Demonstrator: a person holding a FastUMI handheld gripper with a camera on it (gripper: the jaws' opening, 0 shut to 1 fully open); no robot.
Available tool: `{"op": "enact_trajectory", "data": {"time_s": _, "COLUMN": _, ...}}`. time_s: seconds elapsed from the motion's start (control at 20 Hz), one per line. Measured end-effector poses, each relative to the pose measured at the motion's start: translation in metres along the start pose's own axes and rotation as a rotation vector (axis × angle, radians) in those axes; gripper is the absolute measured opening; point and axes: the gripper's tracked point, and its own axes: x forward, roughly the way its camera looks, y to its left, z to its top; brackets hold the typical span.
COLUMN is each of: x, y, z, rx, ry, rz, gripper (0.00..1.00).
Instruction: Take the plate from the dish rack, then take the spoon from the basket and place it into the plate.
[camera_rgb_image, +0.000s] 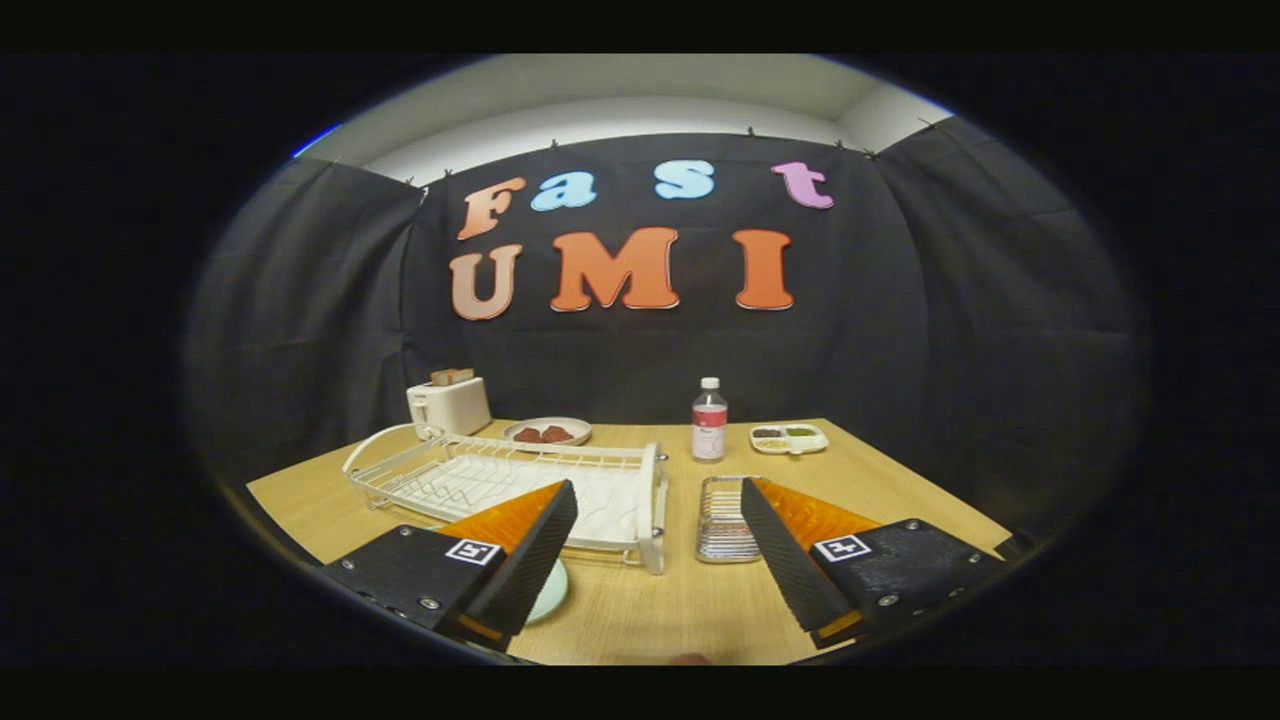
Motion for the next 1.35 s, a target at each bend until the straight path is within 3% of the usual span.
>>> {"op": "enact_trajectory", "data": {"time_s": 0.45, "x": -0.006, "y": -0.057, "z": 0.019, "rx": 0.043, "ry": -0.041, "rz": -0.101, "gripper": 0.98}}
{"op": "enact_trajectory", "data": {"time_s": 1.35, "x": -0.013, "y": -0.083, "z": 0.024, "rx": 0.081, "ry": -0.067, "rz": -0.142, "gripper": 0.97}}
